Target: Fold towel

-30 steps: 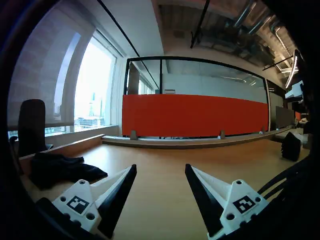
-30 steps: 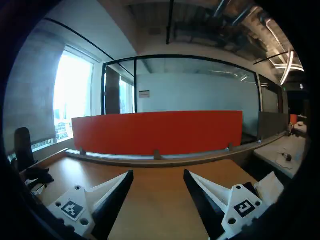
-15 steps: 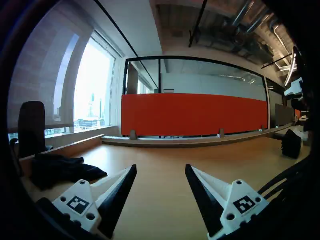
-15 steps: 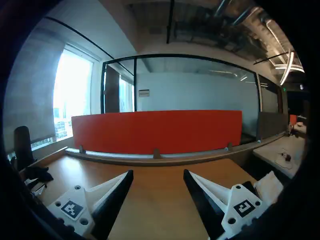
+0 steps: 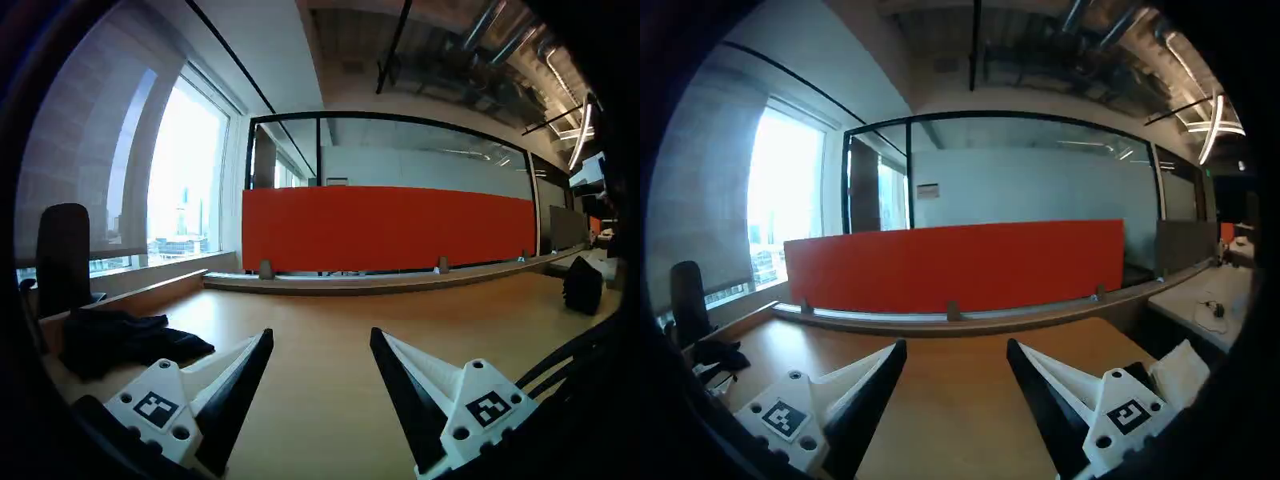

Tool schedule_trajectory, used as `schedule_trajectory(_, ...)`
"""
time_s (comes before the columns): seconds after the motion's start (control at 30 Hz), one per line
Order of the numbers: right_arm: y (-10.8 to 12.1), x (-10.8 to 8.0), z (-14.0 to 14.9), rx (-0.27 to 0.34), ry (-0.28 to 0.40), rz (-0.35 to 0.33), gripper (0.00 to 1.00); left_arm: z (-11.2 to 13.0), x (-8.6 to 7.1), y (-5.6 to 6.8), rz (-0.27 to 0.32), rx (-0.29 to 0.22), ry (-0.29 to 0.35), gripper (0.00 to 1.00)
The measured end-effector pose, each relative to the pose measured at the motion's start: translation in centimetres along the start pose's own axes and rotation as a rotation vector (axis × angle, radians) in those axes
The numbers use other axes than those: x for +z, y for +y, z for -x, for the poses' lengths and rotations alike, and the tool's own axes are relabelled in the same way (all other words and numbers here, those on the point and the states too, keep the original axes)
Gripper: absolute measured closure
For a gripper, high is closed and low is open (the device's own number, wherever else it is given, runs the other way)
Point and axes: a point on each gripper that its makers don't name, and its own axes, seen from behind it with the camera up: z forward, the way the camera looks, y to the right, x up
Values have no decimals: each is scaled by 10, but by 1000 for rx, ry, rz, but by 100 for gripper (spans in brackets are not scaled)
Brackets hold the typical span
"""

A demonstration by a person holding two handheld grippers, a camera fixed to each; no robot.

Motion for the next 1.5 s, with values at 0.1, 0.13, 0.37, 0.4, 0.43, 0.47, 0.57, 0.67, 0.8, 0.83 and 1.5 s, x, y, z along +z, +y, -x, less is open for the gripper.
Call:
schedule_trajectory(0.1,6,0,-6,2,17,3,3,1,1,0,0,-1,0,10)
schedule_trajectory(0.13,8,0,-9,1,24,5,3,1,1,0,0,-2,0,10)
schedule_trajectory(0.37,26,1,-17,-1,56,21,3,3,1,1,0,-1,1,10)
schedule_trajectory(0.4,29,2,-18,-1,60,23,3,4,1,1,0,0,1,10)
schedule_trajectory(0.43,32,1,-17,0,65,27,3,4,2,1,0,-1,1,10)
schedule_trajectory(0.47,35,1,-16,2,69,31,3,4,2,1,0,-1,1,10)
schedule_trajectory(0.57,49,0,-8,16,76,53,3,5,2,1,0,-2,2,10)
schedule_trajectory(0.67,66,-2,4,34,77,86,3,6,2,2,0,-2,2,10)
schedule_trajectory(0.8,82,-6,23,44,81,118,3,7,2,2,0,-1,2,10)
schedule_trajectory(0.83,83,-7,28,41,80,115,3,7,2,2,0,-1,2,10)
schedule_trajectory(1.5,66,-7,113,-7,71,52,3,9,3,5,0,-2,3,10)
